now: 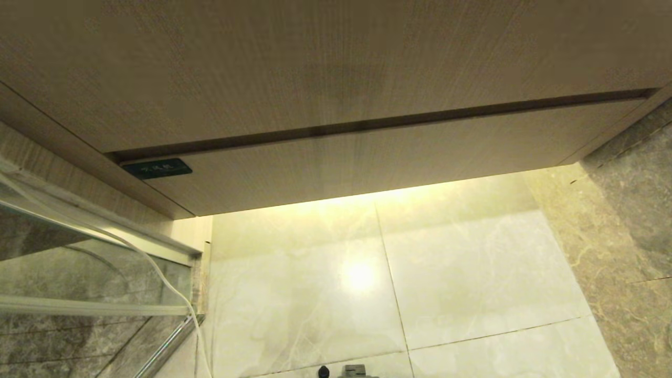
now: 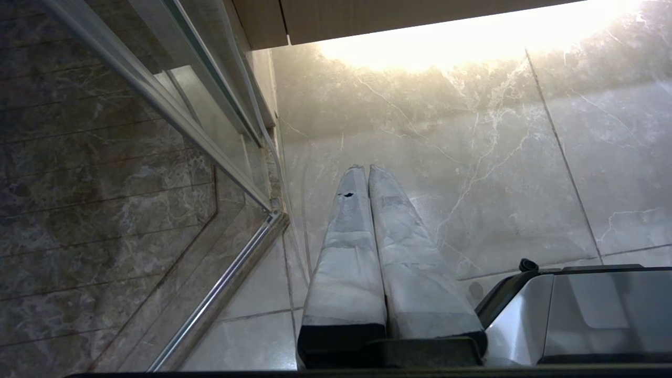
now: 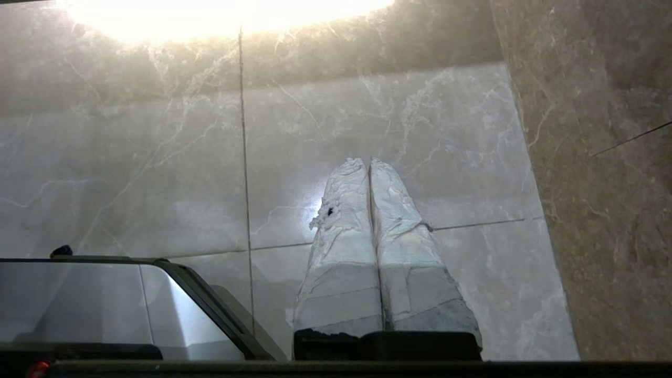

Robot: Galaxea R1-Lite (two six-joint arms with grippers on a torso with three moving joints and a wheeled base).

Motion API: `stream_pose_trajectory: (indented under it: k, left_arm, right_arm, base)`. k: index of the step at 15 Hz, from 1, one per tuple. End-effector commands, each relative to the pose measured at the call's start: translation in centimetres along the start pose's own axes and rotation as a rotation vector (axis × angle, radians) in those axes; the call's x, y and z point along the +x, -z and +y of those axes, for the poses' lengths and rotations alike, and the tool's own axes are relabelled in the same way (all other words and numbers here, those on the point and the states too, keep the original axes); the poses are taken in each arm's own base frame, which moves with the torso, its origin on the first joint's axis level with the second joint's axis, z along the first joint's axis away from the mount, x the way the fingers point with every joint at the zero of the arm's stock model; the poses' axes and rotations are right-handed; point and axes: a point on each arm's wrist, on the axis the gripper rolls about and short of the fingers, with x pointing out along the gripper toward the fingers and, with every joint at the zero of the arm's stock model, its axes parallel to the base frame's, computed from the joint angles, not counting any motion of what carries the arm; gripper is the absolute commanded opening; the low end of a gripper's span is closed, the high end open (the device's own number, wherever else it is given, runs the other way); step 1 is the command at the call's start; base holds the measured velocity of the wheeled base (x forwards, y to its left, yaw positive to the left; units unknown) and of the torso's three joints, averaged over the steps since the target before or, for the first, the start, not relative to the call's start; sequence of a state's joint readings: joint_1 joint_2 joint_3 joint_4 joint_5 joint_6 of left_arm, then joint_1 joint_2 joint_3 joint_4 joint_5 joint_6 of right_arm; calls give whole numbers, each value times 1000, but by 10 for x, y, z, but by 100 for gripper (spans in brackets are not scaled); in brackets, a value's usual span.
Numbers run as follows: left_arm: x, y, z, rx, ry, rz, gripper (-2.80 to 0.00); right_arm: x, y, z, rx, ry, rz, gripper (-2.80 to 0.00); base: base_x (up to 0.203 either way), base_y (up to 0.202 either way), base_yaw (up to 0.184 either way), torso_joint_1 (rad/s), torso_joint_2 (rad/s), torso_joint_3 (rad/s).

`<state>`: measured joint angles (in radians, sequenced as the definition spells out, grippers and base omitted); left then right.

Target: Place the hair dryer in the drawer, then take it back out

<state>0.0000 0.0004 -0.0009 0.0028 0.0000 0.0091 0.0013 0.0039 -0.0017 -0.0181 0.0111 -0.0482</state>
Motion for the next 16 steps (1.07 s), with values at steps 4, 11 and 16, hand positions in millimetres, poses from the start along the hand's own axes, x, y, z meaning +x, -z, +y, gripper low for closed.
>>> stream_pose_trajectory:
  k: [4,11,16]
  left_arm:
    - [0,0,0,0,0,-2,-280]
    - [0,0,0,0,0,-2,-280]
    - [0,0,0,0,0,-2,-280]
  right_arm:
    - [0,1,0,44,5,2,-280]
    - [0,1,0,48,5,2,-280]
    - [0,1,0,48,5,1,-280]
  base:
    - [0,0,0,0,0,0]
    - [0,0,0,0,0,0]
    - [0,0,0,0,0,0]
